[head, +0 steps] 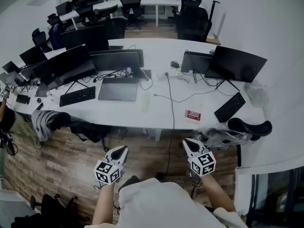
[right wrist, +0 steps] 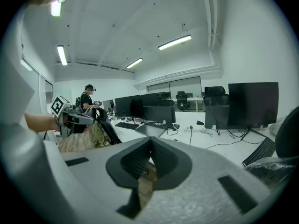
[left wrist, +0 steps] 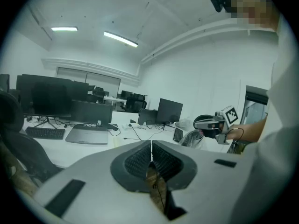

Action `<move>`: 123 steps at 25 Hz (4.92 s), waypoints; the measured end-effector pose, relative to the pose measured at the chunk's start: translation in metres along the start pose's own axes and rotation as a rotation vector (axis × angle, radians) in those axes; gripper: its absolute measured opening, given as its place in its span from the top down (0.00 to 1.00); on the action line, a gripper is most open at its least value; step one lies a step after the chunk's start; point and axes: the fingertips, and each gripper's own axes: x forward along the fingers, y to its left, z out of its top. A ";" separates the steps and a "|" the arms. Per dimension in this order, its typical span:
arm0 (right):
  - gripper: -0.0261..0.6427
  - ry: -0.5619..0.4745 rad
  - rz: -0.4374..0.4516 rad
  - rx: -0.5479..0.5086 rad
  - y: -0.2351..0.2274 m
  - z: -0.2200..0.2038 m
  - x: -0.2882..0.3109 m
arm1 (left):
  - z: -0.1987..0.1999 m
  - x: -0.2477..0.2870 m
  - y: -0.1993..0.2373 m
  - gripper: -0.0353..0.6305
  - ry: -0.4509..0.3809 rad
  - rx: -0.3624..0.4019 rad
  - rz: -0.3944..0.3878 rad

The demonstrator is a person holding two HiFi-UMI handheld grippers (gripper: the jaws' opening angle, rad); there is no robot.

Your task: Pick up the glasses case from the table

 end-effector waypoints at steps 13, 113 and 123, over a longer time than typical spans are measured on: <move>0.96 0.024 0.015 0.003 -0.023 -0.004 0.023 | 0.003 0.032 0.004 0.93 0.010 -0.015 0.001; 0.96 0.530 0.299 0.031 -0.203 -0.074 0.398 | -0.184 0.486 0.271 0.47 0.575 -0.099 0.378; 0.96 0.535 0.292 0.048 -0.212 -0.076 0.397 | -0.183 0.485 0.274 0.51 0.586 -0.121 0.359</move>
